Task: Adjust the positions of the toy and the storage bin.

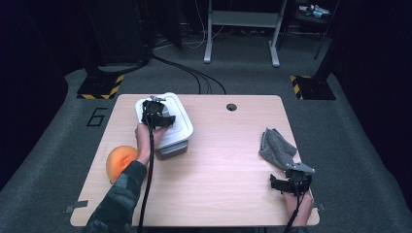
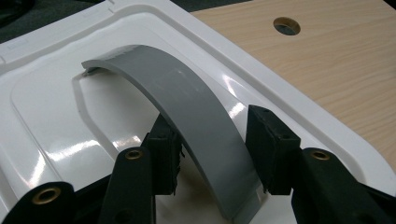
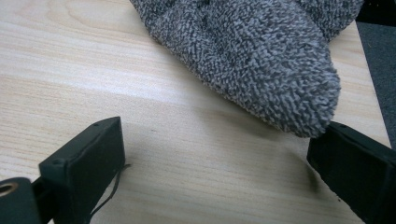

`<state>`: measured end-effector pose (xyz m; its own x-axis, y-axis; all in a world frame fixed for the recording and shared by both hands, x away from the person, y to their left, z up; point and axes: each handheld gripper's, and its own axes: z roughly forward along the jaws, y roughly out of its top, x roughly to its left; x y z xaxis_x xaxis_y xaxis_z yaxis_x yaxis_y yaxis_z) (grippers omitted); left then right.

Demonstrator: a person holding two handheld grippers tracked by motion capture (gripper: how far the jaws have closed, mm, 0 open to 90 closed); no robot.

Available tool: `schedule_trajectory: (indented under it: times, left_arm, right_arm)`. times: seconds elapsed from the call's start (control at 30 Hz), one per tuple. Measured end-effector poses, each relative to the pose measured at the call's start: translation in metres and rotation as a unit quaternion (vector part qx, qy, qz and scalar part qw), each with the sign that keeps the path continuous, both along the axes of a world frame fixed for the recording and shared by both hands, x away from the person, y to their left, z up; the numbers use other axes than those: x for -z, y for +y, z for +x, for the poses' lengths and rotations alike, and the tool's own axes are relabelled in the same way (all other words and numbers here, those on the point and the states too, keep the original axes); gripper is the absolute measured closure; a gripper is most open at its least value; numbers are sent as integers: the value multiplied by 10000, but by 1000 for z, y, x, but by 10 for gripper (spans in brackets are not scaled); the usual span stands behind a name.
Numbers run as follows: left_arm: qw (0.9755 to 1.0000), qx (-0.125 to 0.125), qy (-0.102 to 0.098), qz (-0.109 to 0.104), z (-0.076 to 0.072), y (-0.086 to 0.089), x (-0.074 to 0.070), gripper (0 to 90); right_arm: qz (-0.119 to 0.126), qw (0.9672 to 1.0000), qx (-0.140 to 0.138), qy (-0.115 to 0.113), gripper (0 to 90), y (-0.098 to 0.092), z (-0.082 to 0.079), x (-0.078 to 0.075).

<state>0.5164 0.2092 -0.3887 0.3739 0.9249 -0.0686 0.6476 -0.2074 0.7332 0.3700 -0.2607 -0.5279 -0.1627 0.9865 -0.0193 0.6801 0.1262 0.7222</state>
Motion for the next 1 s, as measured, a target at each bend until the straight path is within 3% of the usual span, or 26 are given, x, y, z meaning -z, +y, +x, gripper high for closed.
schedule_trajectory:
  times: [0.1,0.23,0.3,0.57,0.67,0.87,1.0]
  left_arm:
    - [10000,52,-22,36,-2,-1,0,538]
    - [9999,130,-31,89,-4,4,-2,421]
    - [9998,101,-136,66,-9,8,-5,382]
    - [9993,-58,-361,99,-20,44,-16,327]
    - [9990,-214,-404,-21,-22,56,-15,317]
    - [9987,-396,-306,75,-23,74,-11,307]
    - [9985,-532,-128,101,-21,83,-5,316]
  right_arm:
    - [2,10000,0,1,35,0,0,0]
    - [5,10000,-5,3,35,0,0,0]
    - [5,10000,-4,3,35,0,0,0]
    - [-12,10000,-10,11,35,0,0,0]
    - [-15,10000,-9,12,35,0,0,0]
    - [-16,10000,-5,12,35,0,0,0]
    - [-19,10000,-6,10,35,0,0,0]
